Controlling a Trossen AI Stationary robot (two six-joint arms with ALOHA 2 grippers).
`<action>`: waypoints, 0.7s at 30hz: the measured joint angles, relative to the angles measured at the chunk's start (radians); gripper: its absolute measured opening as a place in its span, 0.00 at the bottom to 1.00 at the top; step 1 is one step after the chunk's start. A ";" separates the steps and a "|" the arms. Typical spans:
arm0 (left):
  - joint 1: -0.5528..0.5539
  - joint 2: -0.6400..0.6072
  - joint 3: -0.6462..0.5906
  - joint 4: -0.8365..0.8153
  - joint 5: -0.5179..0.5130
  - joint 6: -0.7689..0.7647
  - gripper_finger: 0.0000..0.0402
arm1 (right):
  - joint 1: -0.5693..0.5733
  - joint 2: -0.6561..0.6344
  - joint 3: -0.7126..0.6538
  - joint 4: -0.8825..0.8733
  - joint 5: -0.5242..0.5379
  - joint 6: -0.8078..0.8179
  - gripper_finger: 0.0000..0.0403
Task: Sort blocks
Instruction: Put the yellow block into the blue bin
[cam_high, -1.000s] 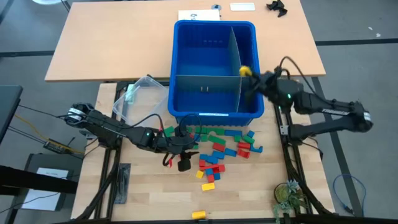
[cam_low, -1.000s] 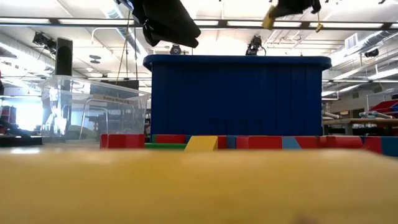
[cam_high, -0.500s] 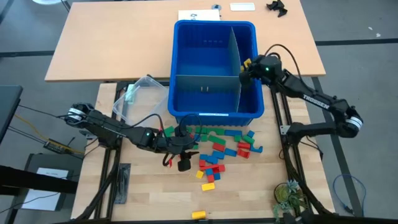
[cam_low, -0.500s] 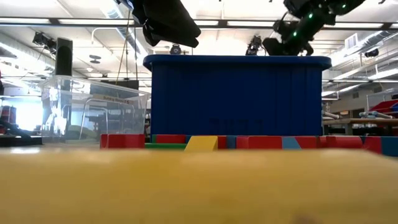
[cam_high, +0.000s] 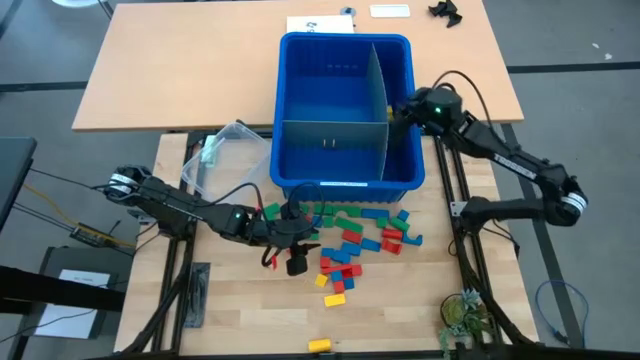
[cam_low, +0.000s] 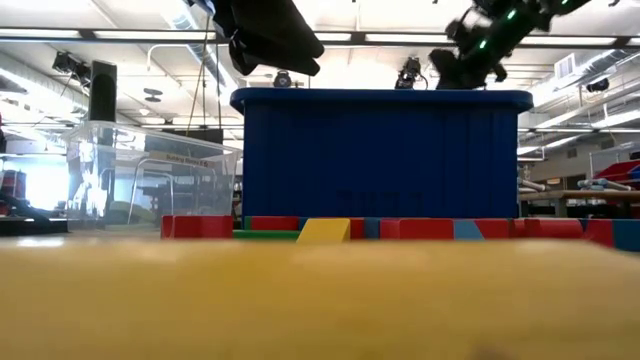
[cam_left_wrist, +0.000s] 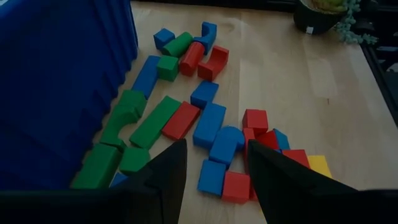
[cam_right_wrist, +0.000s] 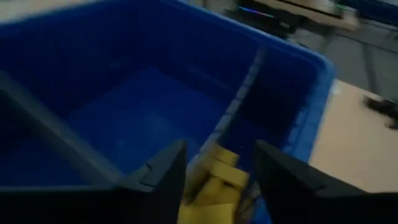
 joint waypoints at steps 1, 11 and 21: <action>0.000 0.000 0.000 0.002 0.000 -0.007 0.44 | 0.023 -0.032 0.000 -0.020 -0.027 0.000 0.50; -0.110 0.090 0.028 -0.016 0.054 -0.002 0.44 | 0.473 -0.308 0.000 -0.363 -0.276 0.249 0.54; -0.177 0.318 0.207 -0.093 0.057 -0.019 0.44 | 0.891 -0.290 -0.083 -0.348 -0.069 0.422 0.50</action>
